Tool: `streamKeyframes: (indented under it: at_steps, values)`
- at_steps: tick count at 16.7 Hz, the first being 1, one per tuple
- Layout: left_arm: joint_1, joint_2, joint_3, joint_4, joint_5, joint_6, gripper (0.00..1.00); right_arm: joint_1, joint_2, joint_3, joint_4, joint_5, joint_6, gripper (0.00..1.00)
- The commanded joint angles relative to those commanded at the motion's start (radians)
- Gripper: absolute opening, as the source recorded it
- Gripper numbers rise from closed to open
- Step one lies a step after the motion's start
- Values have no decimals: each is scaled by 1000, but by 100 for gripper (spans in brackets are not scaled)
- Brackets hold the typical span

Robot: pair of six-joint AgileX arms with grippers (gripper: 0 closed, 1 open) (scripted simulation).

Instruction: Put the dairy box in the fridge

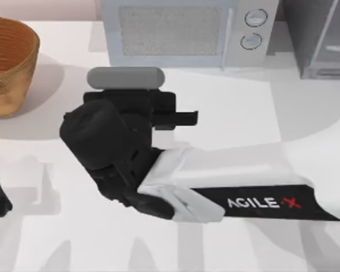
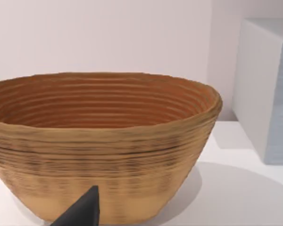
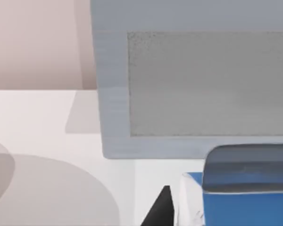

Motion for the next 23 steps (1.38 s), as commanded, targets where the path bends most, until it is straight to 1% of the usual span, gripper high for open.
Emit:
streamKeyframes:
  at_steps: [3, 5, 7, 9, 12, 15, 20, 23]
  values:
    - [0, 0, 0, 0, 0, 0, 100, -28, -27, -27, -6, -17, -4, 0]
    - [0, 0, 0, 0, 0, 0, 100, -89, -88, -93, -19, -66, -11, 0]
    - [0, 0, 0, 0, 0, 0, 100, -167, -187, -197, -35, -149, -19, 0]
    - [0, 0, 0, 0, 0, 0, 100, -247, -327, -332, -55, -259, -31, 0]
    - [0, 0, 0, 0, 0, 0, 100, -372, -586, -561, -84, -447, -59, 0]
    - [0, 0, 0, 0, 0, 0, 100, -454, -852, -742, -102, -603, -109, 0]
    - [0, 0, 0, 0, 0, 0, 100, -574, -1156, -953, -137, -789, -201, 0]
    - [0, 0, 0, 0, 0, 0, 100, -689, -1375, -1073, -155, -852, -231, 0]
